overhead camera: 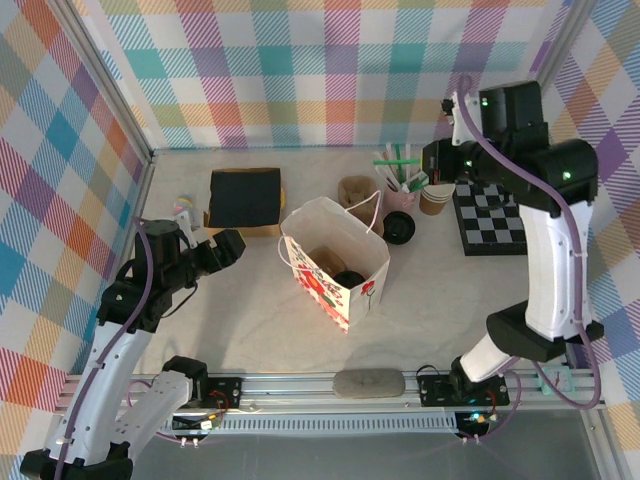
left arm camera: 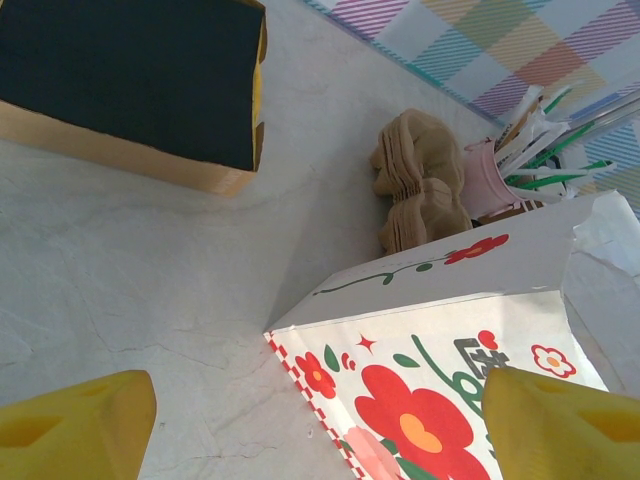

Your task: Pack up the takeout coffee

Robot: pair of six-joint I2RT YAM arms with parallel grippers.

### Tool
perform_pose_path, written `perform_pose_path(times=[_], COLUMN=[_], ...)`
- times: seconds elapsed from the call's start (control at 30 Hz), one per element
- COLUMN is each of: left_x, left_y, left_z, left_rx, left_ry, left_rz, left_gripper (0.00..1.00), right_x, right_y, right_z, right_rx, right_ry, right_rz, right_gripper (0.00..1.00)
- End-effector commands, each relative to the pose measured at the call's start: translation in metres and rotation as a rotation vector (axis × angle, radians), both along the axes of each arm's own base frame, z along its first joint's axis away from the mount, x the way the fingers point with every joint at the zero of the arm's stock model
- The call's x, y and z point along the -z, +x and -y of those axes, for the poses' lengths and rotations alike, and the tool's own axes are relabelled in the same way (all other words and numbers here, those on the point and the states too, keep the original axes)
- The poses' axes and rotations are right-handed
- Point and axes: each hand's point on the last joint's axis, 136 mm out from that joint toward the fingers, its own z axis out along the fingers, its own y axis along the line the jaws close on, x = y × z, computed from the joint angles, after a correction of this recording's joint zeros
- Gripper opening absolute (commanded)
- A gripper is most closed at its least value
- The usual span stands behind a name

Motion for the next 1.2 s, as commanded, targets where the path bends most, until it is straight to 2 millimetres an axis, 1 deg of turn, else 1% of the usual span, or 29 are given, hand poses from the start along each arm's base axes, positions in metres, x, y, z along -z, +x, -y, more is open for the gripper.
perform_pose_path(times=[0.0, 0.13, 0.23, 0.3, 0.47, 0.63, 0.93, 1.17], left_x=[-0.01, -0.012, -0.012, -0.012, -0.011, -0.009, -0.008, -0.006], left_y=[0.003, 0.002, 0.002, 0.003, 0.003, 0.004, 0.006, 0.006], left_z=[-0.003, -0.003, -0.003, -0.003, -0.003, -0.002, -0.001, -0.001], left_rx=[-0.004, -0.003, -0.006, -0.008, -0.007, -0.004, 0.0, 0.001], left_ry=[0.01, 0.007, 0.006, 0.006, 0.001, 0.0, -0.002, 0.002], left_rz=[0.036, 0.04, 0.04, 0.038, 0.037, 0.032, 0.028, 0.025], left_gripper=[0.85, 0.84, 0.84, 0.84, 0.83, 0.83, 0.83, 0.82], right_x=[-0.014, -0.025, -0.031, -0.033, -0.026, -0.008, 0.034, 0.062], right_y=[-0.02, -0.036, -0.048, -0.054, -0.062, -0.064, -0.054, -0.048], right_z=[-0.013, -0.019, -0.027, -0.032, -0.043, -0.059, -0.079, -0.103], right_rx=[-0.091, -0.143, -0.201, -0.236, -0.288, -0.332, -0.31, -0.324], right_ry=[0.072, 0.125, 0.172, 0.196, 0.216, 0.167, -0.026, -0.139], right_rz=[0.016, 0.034, 0.027, 0.017, -0.029, -0.089, -0.176, -0.227], right_gripper=[0.08, 0.08, 0.08, 0.08, 0.07, 0.06, 0.05, 0.05])
